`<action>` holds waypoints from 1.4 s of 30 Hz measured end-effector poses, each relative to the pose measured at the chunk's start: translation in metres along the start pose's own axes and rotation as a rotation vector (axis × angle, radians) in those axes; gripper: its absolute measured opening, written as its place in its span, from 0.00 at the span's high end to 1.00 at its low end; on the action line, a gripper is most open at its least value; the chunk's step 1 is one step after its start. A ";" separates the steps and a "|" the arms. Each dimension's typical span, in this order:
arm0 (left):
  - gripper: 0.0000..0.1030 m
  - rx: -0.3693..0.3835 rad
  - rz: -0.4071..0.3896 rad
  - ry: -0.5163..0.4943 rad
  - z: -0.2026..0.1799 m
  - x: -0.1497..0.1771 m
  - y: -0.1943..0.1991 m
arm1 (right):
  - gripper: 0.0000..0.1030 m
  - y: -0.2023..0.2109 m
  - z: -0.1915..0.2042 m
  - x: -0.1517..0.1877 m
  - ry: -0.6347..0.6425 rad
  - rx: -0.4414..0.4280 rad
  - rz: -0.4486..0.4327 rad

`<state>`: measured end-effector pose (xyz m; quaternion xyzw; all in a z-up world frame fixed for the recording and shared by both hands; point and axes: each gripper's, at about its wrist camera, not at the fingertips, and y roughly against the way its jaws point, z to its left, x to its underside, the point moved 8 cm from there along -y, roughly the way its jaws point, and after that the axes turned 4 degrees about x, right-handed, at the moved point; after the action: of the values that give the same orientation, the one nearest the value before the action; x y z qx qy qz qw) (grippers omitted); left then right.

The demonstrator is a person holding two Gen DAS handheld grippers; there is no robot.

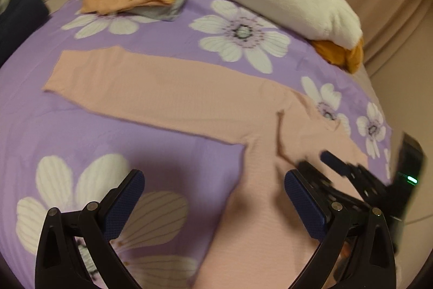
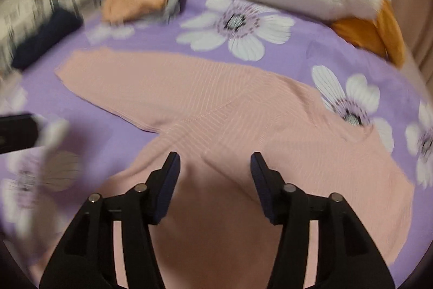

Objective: Fold small clothes
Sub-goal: 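Open the right tool to release the sleeve on the sweater body, then grasp the other sleeve cuff with the left tool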

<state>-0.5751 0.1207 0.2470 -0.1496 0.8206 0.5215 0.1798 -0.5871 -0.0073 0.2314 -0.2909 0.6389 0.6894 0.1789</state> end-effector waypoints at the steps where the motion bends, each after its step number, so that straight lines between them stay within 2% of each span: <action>1: 0.01 0.026 0.003 -0.007 -0.006 -0.004 -0.004 | 0.41 0.012 -0.009 0.002 -0.045 -0.033 -0.019; 3: 0.01 0.072 0.007 -0.025 -0.019 -0.010 -0.011 | 0.41 0.033 -0.035 0.010 -0.141 -0.061 -0.051; 6: 0.01 0.159 0.021 -0.056 -0.044 -0.016 -0.024 | 0.42 0.051 -0.086 0.028 -0.290 -0.055 -0.071; 8: 0.01 0.229 0.046 -0.061 -0.063 -0.017 -0.039 | 0.59 0.057 -0.119 0.045 -0.371 -0.020 -0.074; 11: 0.01 0.311 0.084 -0.061 -0.093 -0.018 -0.066 | 0.70 0.059 -0.155 0.070 -0.477 -0.010 -0.072; 13: 0.01 0.354 0.098 -0.063 -0.113 -0.020 -0.087 | 0.73 0.061 -0.170 0.083 -0.527 -0.016 -0.081; 19: 0.01 0.403 0.118 -0.088 -0.135 -0.017 -0.127 | 0.73 0.059 -0.201 0.108 -0.638 -0.052 -0.107; 24: 0.01 0.330 0.153 -0.062 -0.121 -0.011 -0.158 | 0.73 0.052 -0.218 0.127 -0.686 -0.046 -0.088; 28: 0.01 0.359 0.136 -0.048 -0.115 -0.016 -0.147 | 0.71 0.053 -0.223 0.135 -0.696 -0.044 -0.081; 30: 0.01 0.375 0.111 -0.032 -0.107 -0.020 -0.134 | 0.71 0.058 -0.218 0.133 -0.689 -0.045 -0.091; 33: 0.01 0.380 0.067 0.010 -0.072 -0.027 -0.103 | 0.70 0.066 -0.211 0.130 -0.668 -0.051 -0.105; 35: 0.01 0.359 0.036 0.040 -0.040 -0.033 -0.082 | 0.70 0.074 -0.201 0.125 -0.645 -0.062 -0.119; 38: 0.01 0.291 -0.028 0.089 0.012 -0.038 -0.057 | 0.69 0.081 -0.187 0.120 -0.624 -0.085 -0.132; 42: 0.01 0.254 -0.100 0.248 0.093 -0.046 -0.027 | 0.67 0.089 -0.168 0.116 -0.582 -0.091 -0.137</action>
<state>-0.5098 0.1973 0.2096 -0.2295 0.8872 0.3817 0.1206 -0.7022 -0.1976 0.2248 -0.1312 0.5080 0.7581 0.3872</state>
